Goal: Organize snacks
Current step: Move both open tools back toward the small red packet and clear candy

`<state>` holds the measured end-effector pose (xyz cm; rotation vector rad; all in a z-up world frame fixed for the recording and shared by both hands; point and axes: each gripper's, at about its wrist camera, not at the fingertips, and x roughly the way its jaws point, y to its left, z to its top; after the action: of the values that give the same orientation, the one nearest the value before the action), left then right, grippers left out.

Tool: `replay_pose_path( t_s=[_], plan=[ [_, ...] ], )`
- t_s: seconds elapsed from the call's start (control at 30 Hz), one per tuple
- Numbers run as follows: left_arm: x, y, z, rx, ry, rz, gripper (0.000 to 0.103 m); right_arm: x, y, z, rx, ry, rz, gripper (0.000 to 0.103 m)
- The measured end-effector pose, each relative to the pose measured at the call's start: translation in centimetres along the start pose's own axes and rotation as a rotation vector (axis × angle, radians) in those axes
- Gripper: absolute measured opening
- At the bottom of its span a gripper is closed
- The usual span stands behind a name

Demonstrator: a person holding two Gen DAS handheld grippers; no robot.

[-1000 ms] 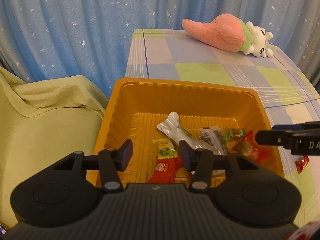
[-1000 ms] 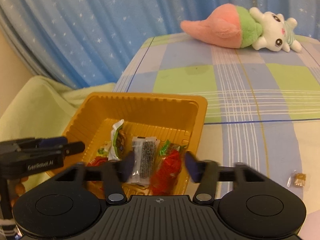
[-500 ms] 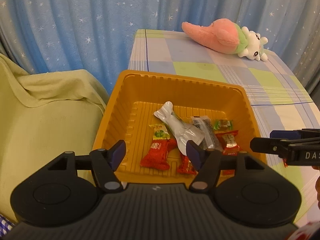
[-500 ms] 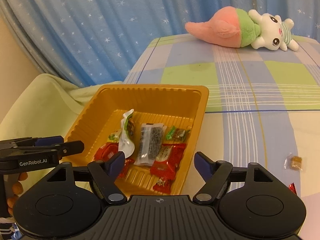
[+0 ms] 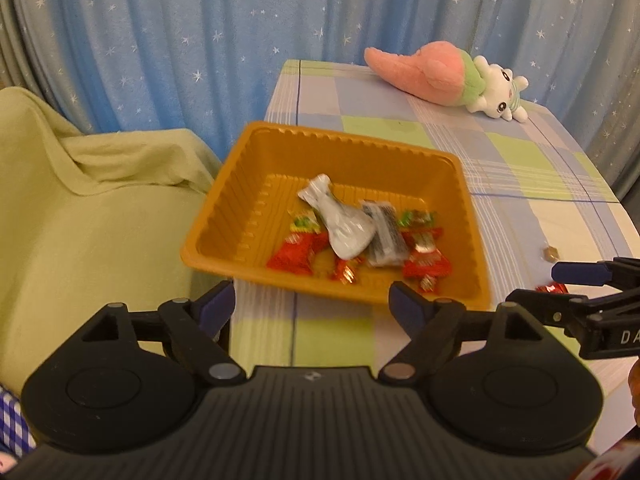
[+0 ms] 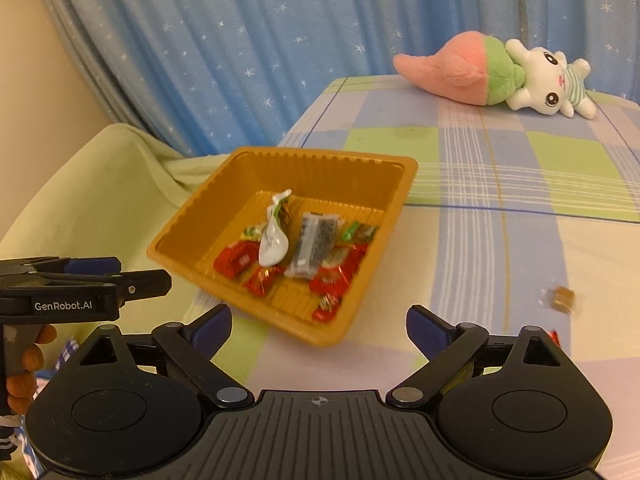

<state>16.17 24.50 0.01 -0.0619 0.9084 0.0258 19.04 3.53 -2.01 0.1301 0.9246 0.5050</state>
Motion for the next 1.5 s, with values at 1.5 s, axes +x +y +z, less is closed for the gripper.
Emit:
replay_pose_path(
  t_s=[1.5],
  plan=[
    [-4.0, -20.9, -10.2, 0.181, 0.055, -0.058, 0.086, -13.5, -13.7, -12.1, 0.109, 0.052, -0.122, 0.097]
  ],
)
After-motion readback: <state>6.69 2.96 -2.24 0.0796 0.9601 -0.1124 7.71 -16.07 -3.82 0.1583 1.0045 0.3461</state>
